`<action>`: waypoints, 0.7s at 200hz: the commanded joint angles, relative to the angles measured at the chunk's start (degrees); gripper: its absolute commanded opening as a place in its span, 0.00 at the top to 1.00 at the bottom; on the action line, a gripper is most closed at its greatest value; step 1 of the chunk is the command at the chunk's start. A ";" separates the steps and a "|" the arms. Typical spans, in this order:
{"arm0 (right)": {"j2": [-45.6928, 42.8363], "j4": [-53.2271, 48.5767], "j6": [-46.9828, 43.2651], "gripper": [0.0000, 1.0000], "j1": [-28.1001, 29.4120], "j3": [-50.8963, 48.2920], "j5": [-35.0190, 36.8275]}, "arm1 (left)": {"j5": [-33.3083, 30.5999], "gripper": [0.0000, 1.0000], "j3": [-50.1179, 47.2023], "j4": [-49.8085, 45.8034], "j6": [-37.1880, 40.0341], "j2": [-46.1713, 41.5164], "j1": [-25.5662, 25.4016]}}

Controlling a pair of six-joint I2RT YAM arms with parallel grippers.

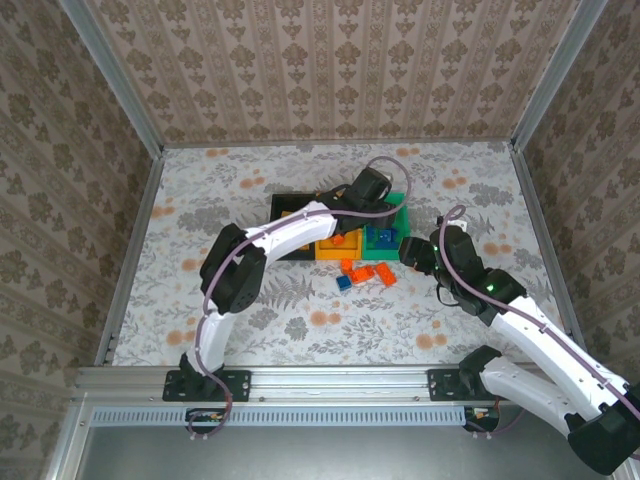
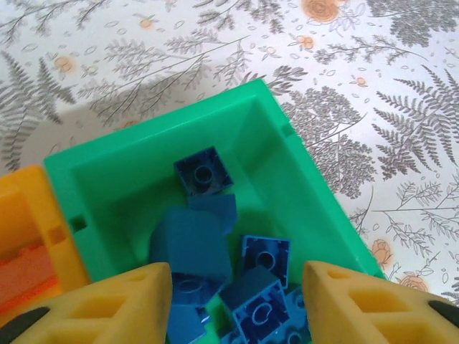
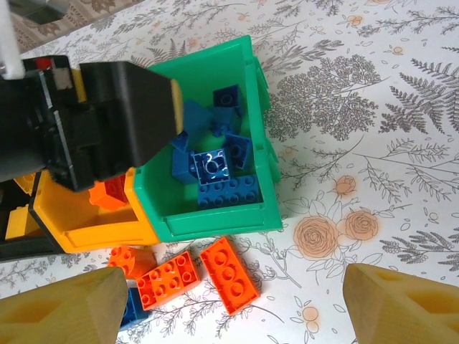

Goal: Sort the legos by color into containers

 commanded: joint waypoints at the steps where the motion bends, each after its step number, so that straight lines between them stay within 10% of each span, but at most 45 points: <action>1: -0.25 -1.56 0.43 0.19 -0.32 -0.36 0.08 | 1.94 0.41 3.51 -2.80 0.02 -0.13 0.48; 103: 8.87 2.52 -3.63 0.21 0.10 -3.40 -11.85 | 0.63 0.01 -29.94 8.17 -5.06 -35.75 0.37; 140: 18.11 4.87 -4.95 0.22 2.33 -4.69 -10.94 | -3.42 0.00 -43.60 6.13 -7.70 -48.85 -1.08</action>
